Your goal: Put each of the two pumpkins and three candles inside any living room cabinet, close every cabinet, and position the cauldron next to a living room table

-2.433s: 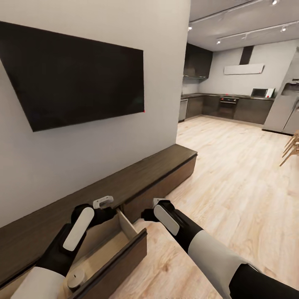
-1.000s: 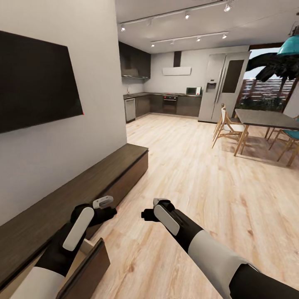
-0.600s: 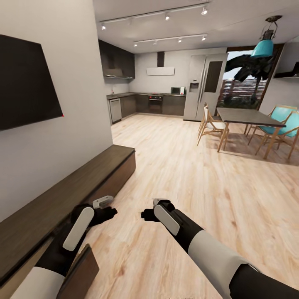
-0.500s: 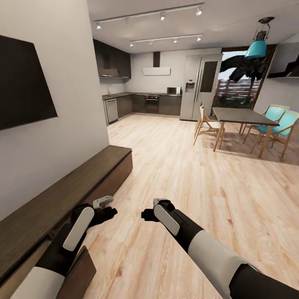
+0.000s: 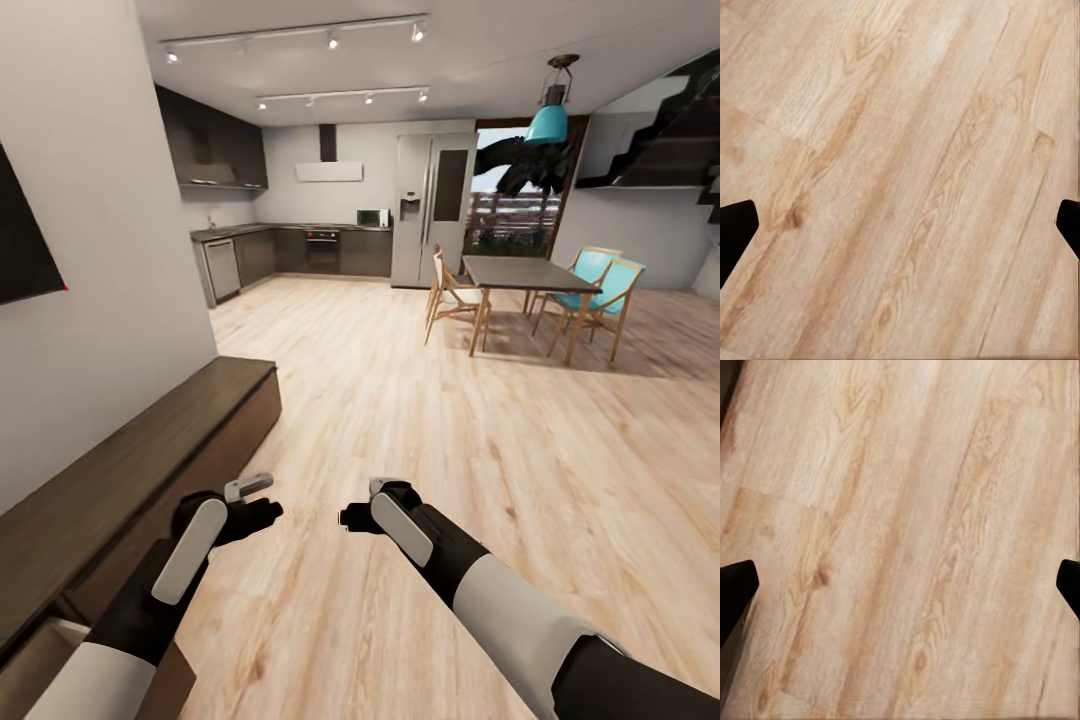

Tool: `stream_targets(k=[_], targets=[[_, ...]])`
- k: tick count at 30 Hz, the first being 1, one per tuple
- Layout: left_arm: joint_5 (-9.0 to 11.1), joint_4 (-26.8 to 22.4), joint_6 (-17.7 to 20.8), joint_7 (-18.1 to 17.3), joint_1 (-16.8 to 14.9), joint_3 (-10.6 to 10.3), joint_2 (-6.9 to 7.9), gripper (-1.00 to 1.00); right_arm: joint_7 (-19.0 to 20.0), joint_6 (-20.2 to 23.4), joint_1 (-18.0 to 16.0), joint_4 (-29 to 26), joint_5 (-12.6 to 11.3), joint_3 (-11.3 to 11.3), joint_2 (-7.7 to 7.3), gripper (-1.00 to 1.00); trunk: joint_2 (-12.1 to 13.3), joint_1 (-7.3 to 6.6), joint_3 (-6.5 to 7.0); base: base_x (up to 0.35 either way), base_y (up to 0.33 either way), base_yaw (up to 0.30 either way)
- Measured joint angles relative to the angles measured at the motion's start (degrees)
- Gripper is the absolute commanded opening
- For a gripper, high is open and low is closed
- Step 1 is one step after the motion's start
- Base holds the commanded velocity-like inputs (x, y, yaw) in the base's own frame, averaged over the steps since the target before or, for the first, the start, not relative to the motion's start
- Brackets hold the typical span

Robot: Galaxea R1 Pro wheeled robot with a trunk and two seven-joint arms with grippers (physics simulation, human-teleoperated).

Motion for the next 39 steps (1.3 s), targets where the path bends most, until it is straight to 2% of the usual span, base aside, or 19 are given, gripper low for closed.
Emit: stream_targets(k=[15, 21, 22, 24, 25, 28, 31, 33, 36, 39], targets=[[-0.06, 0.16, -0.04, 0.01, 0.07, -0.54, 0.02, 1.00, 0.01, -0.05, 0.00, -0.02, -0.09, -0.11, -0.06, 1.00, 0.00, 0.00, 0.01, 0.000, 0.000, -0.280], [-0.80, 1.29, -0.14, 0.28, 0.08, -0.24, 0.05, 1.00, -0.02, -0.46, 0.04, 0.01, -0.11, 0.05, -0.21, 1.00, 0.00, 0.00, 0.13, 0.000, 0.000, -0.280], [-1.44, 2.40, -0.33, 0.34, 0.06, -0.15, 0.01, 1.00, 0.03, -0.74, 0.06, 0.02, -0.09, 0.06, -0.43, 1.00, 0.00, 0.00, 0.15, 0.000, 0.000, -0.280], [-4.45, 7.23, -0.77, 0.21, -0.68, 0.08, -0.11, 1.00, 0.05, -1.58, 0.24, -0.01, -0.04, 0.07, -2.16, 1.00, 0.00, 0.00, 0.21, 0.000, 0.000, -0.278], [-5.81, 9.29, -0.87, 0.07, -1.87, 0.13, -0.11, 1.00, 0.05, -2.71, 0.41, 0.07, -0.04, 0.11, -3.50, 1.00, 0.00, 0.00, 0.24, 0.000, 0.000, -0.274], [-7.03, 13.67, -1.02, -0.06, -3.07, 0.26, 0.05, 1.00, -0.01, -5.73, 1.58, 0.21, -0.22, 0.16, -5.52, 1.00, 0.00, 0.00, 0.33, 0.000, 0.000, -0.204], [-7.58, 19.51, -1.62, -0.30, -3.45, 0.33, 0.92, 1.00, -0.09, -7.53, 3.88, 0.18, -0.26, 0.18, -6.18, 1.00, 0.00, 0.00, 0.37, 0.000, 0.000, -0.061], [-7.69, 22.47, -3.39, -0.48, -3.49, 0.33, 1.92, 1.00, -0.08, -8.97, 5.32, 0.20, -0.18, 0.24, -6.32, 1.00, 0.00, 0.00, 0.38, 0.000, 0.000, -0.019], [-7.64, 27.38, -8.75, -0.81, -3.50, -0.06, 3.44, 1.00, 0.08, -13.13, 8.28, 0.17, 0.26, 0.32, -6.36, 1.00, 0.00, 0.00, 0.38, 0.000, 0.000, -0.006], [-7.95, 38.07, -19.74, -6.54, -3.42, -1.54, 4.27, 1.00, -0.14, -21.23, 12.53, 0.24, 0.44, 0.56, -6.41, 1.00, 0.00, 0.00, 0.37, 0.002, 0.000, -0.001]])
